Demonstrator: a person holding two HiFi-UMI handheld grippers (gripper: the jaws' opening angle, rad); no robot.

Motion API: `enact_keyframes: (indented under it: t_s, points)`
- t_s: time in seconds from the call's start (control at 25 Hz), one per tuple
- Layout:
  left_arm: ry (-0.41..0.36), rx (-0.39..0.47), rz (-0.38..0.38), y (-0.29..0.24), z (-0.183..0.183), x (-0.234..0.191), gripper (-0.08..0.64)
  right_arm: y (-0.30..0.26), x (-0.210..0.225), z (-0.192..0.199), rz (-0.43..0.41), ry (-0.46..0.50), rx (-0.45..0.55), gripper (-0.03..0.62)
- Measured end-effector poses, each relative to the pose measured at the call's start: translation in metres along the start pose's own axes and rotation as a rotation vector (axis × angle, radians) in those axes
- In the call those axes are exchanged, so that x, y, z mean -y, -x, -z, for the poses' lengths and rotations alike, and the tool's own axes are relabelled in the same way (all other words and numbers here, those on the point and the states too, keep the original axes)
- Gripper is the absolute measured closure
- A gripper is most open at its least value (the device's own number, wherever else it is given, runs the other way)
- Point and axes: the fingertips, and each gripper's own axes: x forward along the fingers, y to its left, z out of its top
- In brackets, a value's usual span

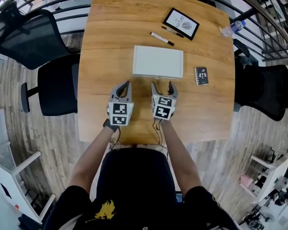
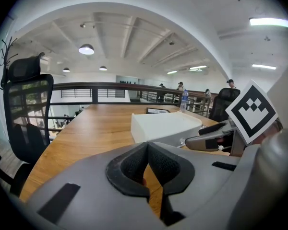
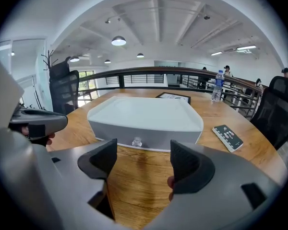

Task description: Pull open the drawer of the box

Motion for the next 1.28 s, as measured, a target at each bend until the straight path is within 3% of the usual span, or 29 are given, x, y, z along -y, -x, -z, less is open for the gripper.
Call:
enact_keyframes:
  t_s: [0.24,0.36,1.0,1.28]
  points:
    - [0.007,-0.021,0.001,-0.008,0.007,0.001,0.544,-0.014,0.001,0.008,0.009,-0.001,-0.036,0.286]
    - [0.008,-0.026,0.002,-0.010,0.009,0.001,0.543,-0.020,-0.003,0.008,0.014,-0.002,-0.052,0.342]
    - [0.004,-0.044,0.015,-0.014,0.014,0.004,0.543,-0.037,-0.014,0.012,0.028,0.032,-0.085,0.518]
    - [0.006,-0.047,0.020,-0.011,0.015,0.004,0.543,-0.037,-0.016,0.014,0.021,0.050,-0.096,0.525]
